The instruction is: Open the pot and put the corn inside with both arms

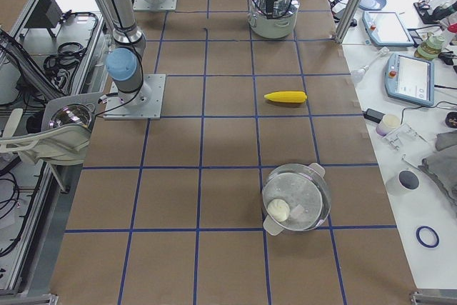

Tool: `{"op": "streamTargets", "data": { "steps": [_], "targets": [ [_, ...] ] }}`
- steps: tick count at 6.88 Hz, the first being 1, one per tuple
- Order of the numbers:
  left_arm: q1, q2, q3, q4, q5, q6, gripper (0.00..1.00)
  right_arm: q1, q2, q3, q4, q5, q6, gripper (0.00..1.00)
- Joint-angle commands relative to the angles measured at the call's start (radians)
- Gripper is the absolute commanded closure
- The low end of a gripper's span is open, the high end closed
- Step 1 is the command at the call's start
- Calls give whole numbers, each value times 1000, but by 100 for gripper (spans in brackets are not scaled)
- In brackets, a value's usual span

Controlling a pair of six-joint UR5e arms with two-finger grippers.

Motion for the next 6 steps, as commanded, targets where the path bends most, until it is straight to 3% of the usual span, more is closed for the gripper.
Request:
{"op": "streamTargets", "data": {
  "steps": [1,3,4,6],
  "targets": [
    [0,38,23,-9,-1,14,89,-1,-5,-2,13,-53,-4,0],
    [12,72,46,-50,2,17,100,-4,-1,-3,-2,-35,-3,0],
    [38,81,45,-67,3,61,100,-36,14,5,-10,-52,-7,0],
    [133,113,37,-137,2,191,100,-150,159,-5,-149,-37,-123,0]
  ]
}}
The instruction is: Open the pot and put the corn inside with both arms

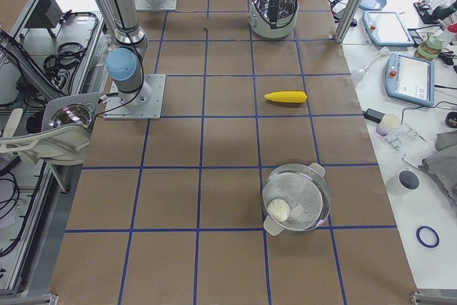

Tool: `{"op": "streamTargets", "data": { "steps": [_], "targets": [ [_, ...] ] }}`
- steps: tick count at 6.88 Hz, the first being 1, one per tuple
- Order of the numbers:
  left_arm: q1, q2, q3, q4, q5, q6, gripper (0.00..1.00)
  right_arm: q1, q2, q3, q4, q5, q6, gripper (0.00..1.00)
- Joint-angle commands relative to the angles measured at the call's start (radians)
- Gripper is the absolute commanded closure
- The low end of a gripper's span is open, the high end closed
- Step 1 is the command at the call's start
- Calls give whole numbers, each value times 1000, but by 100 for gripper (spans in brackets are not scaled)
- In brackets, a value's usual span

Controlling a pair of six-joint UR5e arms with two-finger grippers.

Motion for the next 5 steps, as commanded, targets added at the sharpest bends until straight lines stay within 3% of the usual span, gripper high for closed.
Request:
{"op": "streamTargets", "data": {
  "steps": [1,3,5],
  "targets": [
    [114,23,-15,-70,7,218,100,-56,154,0,-150,3,-93,0],
    [222,13,-42,-81,42,414,100,-68,295,3,-326,4,-206,0],
    [331,-19,-77,-64,51,540,100,-96,401,5,-419,64,-259,0]
  ]
}}
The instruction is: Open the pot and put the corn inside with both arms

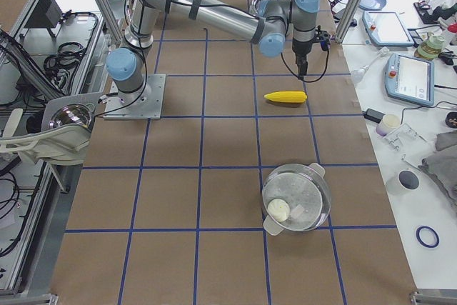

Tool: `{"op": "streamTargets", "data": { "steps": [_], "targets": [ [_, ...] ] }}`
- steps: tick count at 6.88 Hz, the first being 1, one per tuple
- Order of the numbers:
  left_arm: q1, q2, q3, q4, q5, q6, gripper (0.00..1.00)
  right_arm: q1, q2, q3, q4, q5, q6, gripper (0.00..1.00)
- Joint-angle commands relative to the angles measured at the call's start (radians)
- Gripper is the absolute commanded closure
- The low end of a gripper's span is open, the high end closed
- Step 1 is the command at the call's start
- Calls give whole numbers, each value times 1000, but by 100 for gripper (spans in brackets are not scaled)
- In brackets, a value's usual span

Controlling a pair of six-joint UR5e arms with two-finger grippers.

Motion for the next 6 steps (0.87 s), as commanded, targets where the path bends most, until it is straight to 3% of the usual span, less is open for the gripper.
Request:
{"op": "streamTargets", "data": {
  "steps": [1,3,4,5,6],
  "targets": [
    [128,-25,-71,65,2,170,100,-42,109,26,-114,53,-56,0],
    [211,-24,-239,293,-15,242,100,-46,114,101,-170,43,-63,0],
    [253,-24,-345,396,-74,262,100,-46,110,121,-170,41,-63,1],
    [297,-9,-422,444,-84,272,100,-46,110,130,-169,40,-63,8],
    [308,2,-464,446,-84,273,100,-46,107,127,-166,40,-63,31]
  ]
}}
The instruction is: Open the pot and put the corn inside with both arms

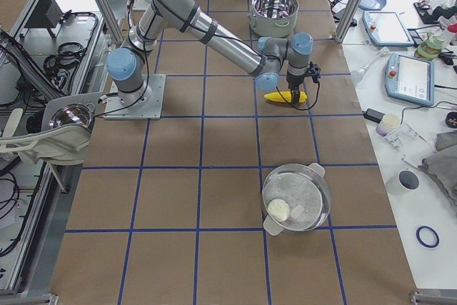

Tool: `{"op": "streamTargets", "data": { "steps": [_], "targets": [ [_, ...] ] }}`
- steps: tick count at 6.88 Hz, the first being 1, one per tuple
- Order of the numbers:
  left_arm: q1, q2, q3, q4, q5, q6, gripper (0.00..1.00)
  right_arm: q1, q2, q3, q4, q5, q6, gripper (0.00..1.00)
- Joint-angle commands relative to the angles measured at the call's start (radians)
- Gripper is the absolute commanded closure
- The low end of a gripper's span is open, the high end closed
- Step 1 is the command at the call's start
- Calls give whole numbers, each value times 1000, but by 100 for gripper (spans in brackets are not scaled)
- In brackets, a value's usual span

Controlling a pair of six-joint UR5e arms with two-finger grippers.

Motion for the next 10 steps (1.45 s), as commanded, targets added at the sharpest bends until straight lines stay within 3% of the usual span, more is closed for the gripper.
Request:
{"op": "streamTargets", "data": {
  "steps": [1,2,3,4,6,7,10],
  "targets": [
    [28,22,-92,38,-7,7,100,0,-3,6,3,-2,0,47],
    [28,29,-109,40,-7,3,100,0,-4,4,4,-1,0,52],
    [26,30,-114,49,-7,1,84,0,-6,3,7,1,1,68],
    [22,30,-111,56,-7,1,1,0,-21,-6,14,2,0,80],
    [10,53,-82,37,2,7,0,22,-117,-23,80,18,9,85],
    [-4,97,-36,-73,5,9,0,85,-162,-57,117,48,42,86],
    [-122,208,270,-522,7,-9,0,359,-184,-136,134,57,254,88]
  ]
}}
